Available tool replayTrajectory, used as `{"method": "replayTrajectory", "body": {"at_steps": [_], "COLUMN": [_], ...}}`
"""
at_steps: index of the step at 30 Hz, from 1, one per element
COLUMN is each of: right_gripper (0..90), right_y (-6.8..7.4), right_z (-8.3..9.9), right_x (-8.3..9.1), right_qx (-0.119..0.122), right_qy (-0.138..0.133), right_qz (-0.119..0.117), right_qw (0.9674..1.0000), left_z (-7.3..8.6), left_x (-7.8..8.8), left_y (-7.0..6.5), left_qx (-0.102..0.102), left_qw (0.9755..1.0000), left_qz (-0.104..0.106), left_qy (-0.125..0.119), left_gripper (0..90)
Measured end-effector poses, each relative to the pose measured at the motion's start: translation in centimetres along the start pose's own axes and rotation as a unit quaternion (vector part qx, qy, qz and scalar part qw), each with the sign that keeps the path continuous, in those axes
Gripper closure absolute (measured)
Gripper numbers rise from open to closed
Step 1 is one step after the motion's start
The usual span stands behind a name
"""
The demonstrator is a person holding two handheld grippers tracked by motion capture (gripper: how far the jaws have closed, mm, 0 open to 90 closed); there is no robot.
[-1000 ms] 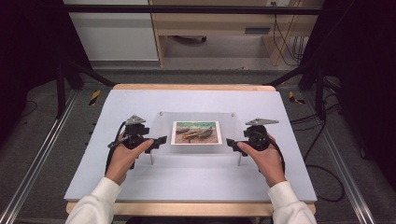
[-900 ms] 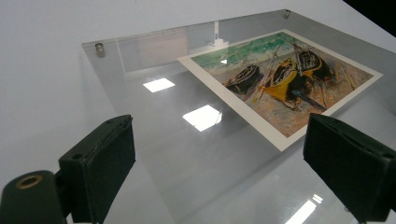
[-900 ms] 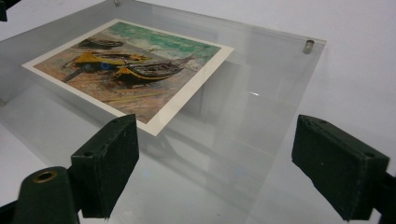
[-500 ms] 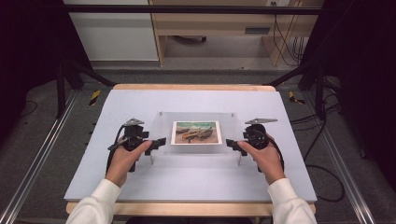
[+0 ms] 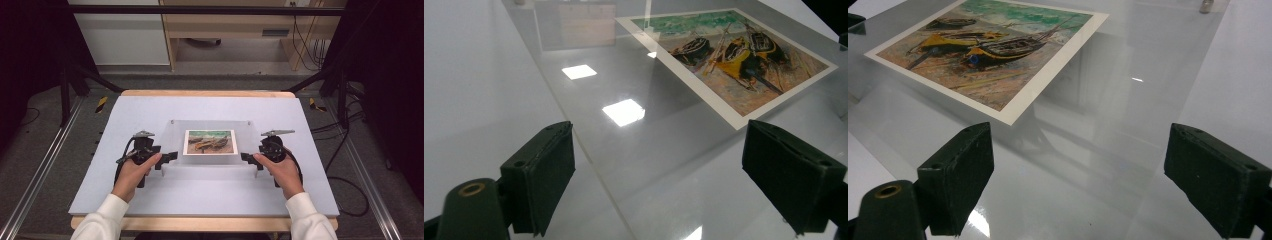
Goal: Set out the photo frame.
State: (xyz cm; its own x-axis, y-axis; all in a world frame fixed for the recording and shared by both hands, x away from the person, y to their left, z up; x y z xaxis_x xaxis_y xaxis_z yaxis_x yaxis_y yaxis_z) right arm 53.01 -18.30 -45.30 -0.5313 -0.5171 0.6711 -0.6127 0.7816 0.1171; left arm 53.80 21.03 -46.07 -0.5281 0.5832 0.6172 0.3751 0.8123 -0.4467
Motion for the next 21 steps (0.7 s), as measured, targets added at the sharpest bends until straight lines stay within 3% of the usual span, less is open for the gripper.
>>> {"method": "replayTrajectory", "body": {"at_steps": [11, 12, 14, 21], "right_gripper": [12.3, 10.8, 10.7, 9.6], "right_y": [-0.05, -0.03, -0.05, -0.37], "right_z": [0.23, 0.32, 0.39, 0.73], "right_x": [-0.06, -0.03, -0.02, -0.25], "right_qx": [-0.014, -0.020, -0.026, -0.051], "right_qy": [-0.006, -0.002, -0.001, -0.005], "right_qz": [-0.004, -0.009, -0.012, -0.025], "right_qw": [0.9999, 0.9997, 0.9996, 0.9984], "left_z": [0.35, 0.54, 0.62, 0.58], "left_x": [0.07, -0.08, -0.17, -0.55], "left_y": [0.37, 0.38, 0.35, 0.35], "left_qx": [0.022, 0.034, 0.038, 0.045], "left_qw": [0.9996, 0.9989, 0.9986, 0.9982], "left_qz": [0.018, 0.031, 0.036, 0.040], "left_qy": [0.003, 0.005, 0.005, 0.005], "left_gripper": [13.5, 13.8, 13.6, 13.4]}}
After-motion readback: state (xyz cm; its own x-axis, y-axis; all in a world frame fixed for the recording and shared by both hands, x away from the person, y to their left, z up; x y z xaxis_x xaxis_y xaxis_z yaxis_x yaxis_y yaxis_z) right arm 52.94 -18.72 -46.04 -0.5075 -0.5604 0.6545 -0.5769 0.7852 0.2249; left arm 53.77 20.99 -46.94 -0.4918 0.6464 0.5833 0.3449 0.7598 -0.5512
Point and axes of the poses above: each handheld gripper's, and its own axes: x roughly backward along the jaws, z roughly out of its underside, y roughly to its left, the point moved 2 cm from there along -x, roughly forward along the jaws, and after that the axes turned 12 degrees about x, right-handed, at the moved point
